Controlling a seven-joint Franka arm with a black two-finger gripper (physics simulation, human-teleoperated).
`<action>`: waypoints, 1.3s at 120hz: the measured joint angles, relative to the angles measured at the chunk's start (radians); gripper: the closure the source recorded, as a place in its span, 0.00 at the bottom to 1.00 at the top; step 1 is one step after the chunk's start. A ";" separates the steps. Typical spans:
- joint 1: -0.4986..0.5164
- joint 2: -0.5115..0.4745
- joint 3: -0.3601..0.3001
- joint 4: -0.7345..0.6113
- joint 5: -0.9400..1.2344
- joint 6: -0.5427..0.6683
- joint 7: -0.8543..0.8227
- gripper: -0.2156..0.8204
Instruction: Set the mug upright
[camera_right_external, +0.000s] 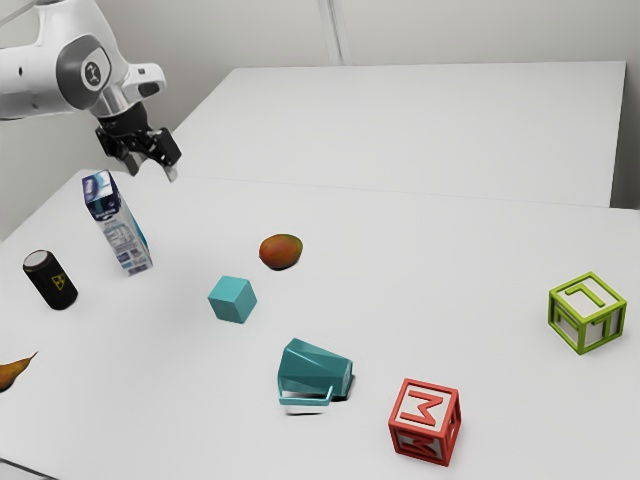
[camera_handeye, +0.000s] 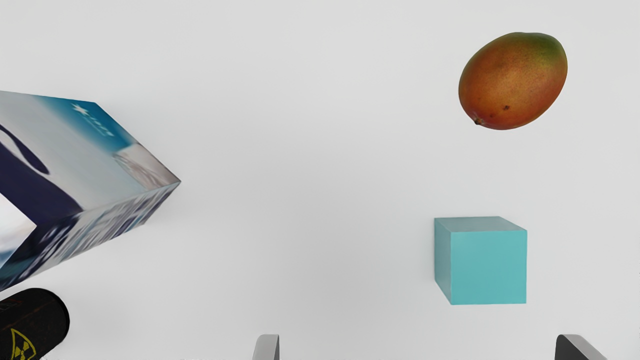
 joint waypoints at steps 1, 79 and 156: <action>0.000 0.000 0.000 0.000 0.000 -0.001 0.000 0.21; -0.126 -0.026 0.020 -0.400 -0.436 0.122 -0.022 0.21; -0.259 -0.021 0.026 -0.566 -0.718 0.227 -0.005 0.21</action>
